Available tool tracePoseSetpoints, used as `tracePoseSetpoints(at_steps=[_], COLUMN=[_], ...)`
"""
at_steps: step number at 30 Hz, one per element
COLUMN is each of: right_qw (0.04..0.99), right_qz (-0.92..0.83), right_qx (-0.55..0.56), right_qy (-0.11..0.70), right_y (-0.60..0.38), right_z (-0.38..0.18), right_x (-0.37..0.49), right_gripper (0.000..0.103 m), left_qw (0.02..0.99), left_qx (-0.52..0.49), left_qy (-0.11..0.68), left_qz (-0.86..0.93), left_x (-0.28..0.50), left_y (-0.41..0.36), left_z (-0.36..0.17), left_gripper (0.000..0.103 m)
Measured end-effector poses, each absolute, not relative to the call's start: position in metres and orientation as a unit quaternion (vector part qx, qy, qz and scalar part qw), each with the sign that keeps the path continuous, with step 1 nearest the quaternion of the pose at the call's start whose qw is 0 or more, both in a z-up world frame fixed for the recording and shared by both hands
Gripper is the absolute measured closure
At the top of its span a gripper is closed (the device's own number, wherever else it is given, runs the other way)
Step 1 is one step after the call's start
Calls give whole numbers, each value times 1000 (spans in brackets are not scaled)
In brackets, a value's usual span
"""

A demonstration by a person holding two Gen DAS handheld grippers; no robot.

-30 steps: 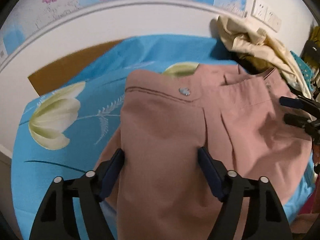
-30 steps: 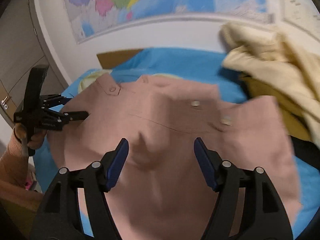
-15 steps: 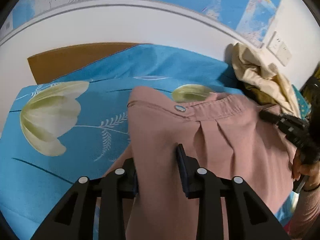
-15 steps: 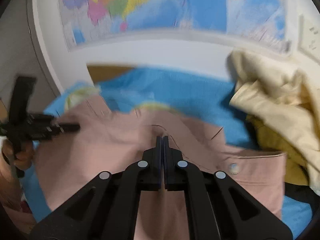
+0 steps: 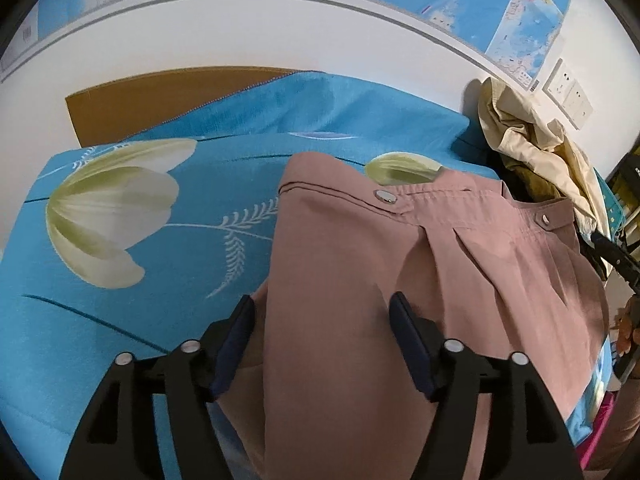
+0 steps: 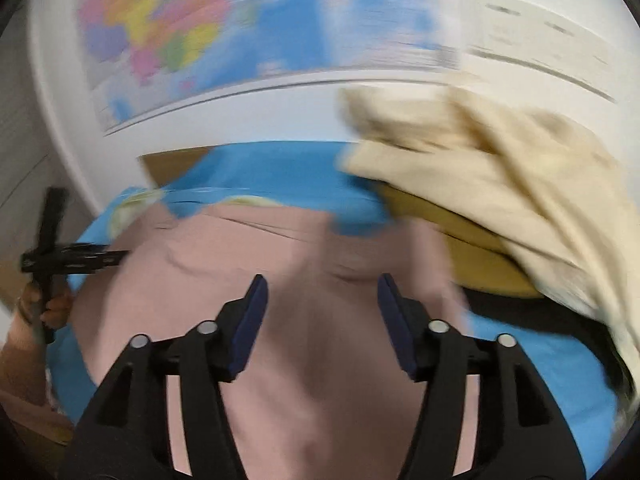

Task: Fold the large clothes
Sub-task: 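Grasp the folded jacket edge with the left tool and smooth it flat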

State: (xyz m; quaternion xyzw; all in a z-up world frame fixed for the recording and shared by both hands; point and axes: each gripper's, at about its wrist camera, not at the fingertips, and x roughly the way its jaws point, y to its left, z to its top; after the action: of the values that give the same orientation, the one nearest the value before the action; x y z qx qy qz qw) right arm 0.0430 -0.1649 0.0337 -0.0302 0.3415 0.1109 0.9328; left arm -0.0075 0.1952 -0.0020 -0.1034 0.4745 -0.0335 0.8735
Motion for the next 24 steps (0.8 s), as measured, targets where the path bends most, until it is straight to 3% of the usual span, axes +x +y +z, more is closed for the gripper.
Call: tracePoseSetpoints(at_steps=[5, 6, 7, 8, 9, 15, 17, 18, 19, 23, 24], right_qw=[914, 912, 912, 911, 913, 922, 916, 918, 922, 912, 908], right_qz=[104, 107, 109, 116, 117, 103, 117, 117, 115, 110, 114], right_qx=[47, 53, 54, 58, 64, 94, 107, 106, 96, 93, 98], right_qy=[390, 392, 392, 392, 385, 362, 368, 364, 358, 384, 391], right_y=[-212, -215, -215, -216, -219, -238, -238, -237, -236, -235, -237], right_z=[1, -4, -6, -7, -5, 3, 0, 0, 0, -12, -16], right_x=[41, 41, 42, 44, 44, 53, 53, 50, 46, 52, 53], right_gripper=[45, 57, 90, 100, 102, 100, 85, 58, 43, 37, 47], left_qw=[874, 874, 874, 875, 875, 879, 881, 883, 884, 889, 888], left_qx=[-100, -98, -95, -92, -90, -77, -78, -78, -79, -77, -77], left_qy=[474, 475, 475, 475, 475, 471, 466, 463, 460, 452, 454], left_qz=[-32, -32, -31, -29, -28, -16, -16, -16, -17, -12, -12], left_x=[-12, -13, -13, -14, -14, -16, -19, -21, -23, -27, -27], left_y=[192, 192, 190, 189, 188, 185, 185, 186, 188, 193, 193], left_z=[-3, -3, -4, -4, -4, -2, 2, 4, 5, 9, 8], left_gripper=[35, 35, 35, 35, 35, 35, 35, 33, 27, 22, 22])
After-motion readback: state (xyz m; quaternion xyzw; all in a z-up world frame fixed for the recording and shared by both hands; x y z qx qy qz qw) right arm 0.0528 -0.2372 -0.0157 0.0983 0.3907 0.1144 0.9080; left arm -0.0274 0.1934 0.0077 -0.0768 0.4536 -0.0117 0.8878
